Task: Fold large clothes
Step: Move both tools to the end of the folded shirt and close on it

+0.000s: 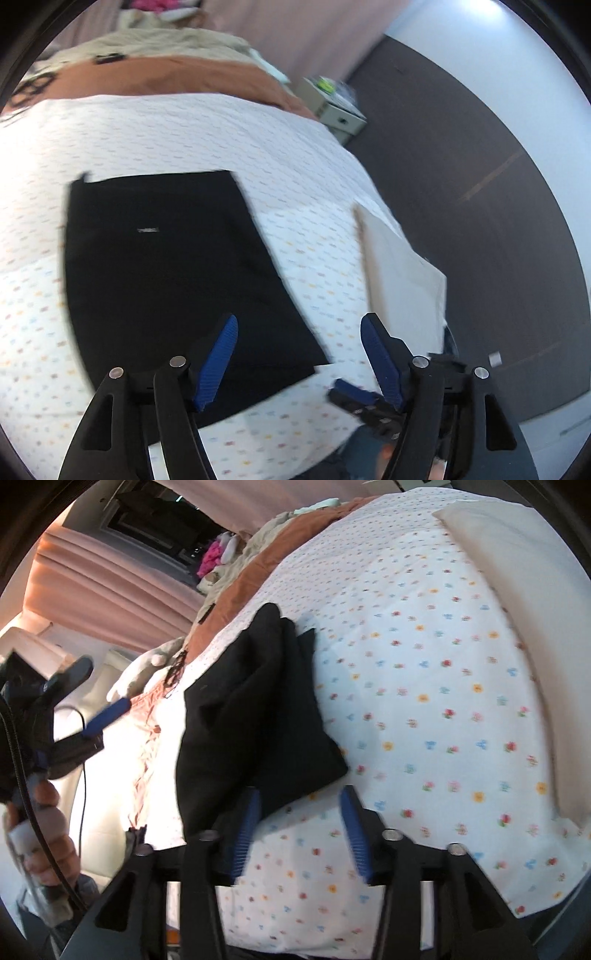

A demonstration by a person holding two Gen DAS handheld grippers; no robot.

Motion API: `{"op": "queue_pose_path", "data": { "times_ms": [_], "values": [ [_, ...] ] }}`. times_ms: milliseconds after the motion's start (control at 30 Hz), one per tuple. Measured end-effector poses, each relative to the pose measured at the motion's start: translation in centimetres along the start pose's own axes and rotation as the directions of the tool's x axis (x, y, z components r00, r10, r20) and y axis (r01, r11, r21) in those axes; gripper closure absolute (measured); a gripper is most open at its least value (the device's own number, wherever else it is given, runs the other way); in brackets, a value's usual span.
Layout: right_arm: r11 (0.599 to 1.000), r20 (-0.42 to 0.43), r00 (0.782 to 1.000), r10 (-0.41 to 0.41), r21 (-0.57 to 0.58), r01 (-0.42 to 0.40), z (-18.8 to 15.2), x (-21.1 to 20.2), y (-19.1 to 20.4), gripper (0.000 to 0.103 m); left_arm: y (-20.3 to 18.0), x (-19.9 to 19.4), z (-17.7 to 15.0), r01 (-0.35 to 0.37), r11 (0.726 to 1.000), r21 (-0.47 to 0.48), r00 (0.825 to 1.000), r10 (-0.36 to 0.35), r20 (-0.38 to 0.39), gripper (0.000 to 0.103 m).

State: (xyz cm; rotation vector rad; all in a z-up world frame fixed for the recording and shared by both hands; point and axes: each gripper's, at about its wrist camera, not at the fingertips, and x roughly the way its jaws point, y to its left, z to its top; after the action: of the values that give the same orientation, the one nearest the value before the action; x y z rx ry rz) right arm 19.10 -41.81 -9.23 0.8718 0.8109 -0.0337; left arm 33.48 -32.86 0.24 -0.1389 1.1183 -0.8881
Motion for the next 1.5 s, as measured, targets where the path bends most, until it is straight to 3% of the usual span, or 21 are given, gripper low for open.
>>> {"op": "queue_pose_path", "data": {
  "times_ms": [133,233,467,533,600,633,833,1133,1333,1500],
  "values": [
    [1.000,0.004,1.000,0.027,-0.001,-0.027,1.0,0.8,1.5,0.043,4.7,-2.9,-1.0,-0.057,0.994,-0.089,0.998,0.060,0.031,0.033],
    [1.000,0.017,1.000,0.023,-0.015,-0.022,1.7,1.1,2.7,0.029,8.1,-5.0,-2.2,-0.081,0.985,-0.154,0.994,0.090,0.054,0.033],
    [0.997,0.011,0.999,-0.037,-0.065,0.038,3.5,2.9,5.5,0.028,14.2,-7.9,-5.5,-0.113,0.955,-0.273,0.987,0.139,0.076,0.033],
    [0.993,0.006,0.997,-0.076,-0.084,0.076,3.9,3.8,6.0,0.034,15.4,-8.3,-6.3,-0.121,0.947,-0.298,0.986,0.149,0.075,0.033],
    [0.990,-0.013,0.995,-0.101,-0.096,0.099,4.0,4.5,6.4,0.084,16.2,-8.4,-7.0,-0.128,0.941,-0.314,0.985,0.158,0.073,0.033],
    [0.991,-0.020,0.995,-0.094,-0.093,0.092,4.0,4.7,6.4,0.089,16.8,-8.5,-7.4,-0.130,0.937,-0.323,0.985,0.161,0.069,0.033],
    [0.994,0.029,0.999,-0.015,-0.103,0.018,3.7,3.5,6.8,0.094,17.6,-6.9,-8.4,-0.143,0.931,-0.335,0.985,0.166,0.042,0.033],
    [0.997,0.028,0.998,0.051,0.050,-0.053,2.6,2.9,1.0,0.097,16.0,-2.7,-9.3,-0.158,0.946,-0.283,0.987,0.162,-0.009,0.033],
    [0.992,0.008,0.998,0.056,0.115,-0.056,1.1,3.6,-2.3,0.098,15.2,0.1,-9.3,-0.166,0.951,-0.261,0.986,0.158,-0.053,0.053],
    [0.994,-0.021,1.000,-0.015,0.108,0.018,0.7,4.4,-3.4,0.099,15.6,2.1,-9.8,-0.170,0.950,-0.260,0.985,0.154,-0.082,0.061]
  ]
}}
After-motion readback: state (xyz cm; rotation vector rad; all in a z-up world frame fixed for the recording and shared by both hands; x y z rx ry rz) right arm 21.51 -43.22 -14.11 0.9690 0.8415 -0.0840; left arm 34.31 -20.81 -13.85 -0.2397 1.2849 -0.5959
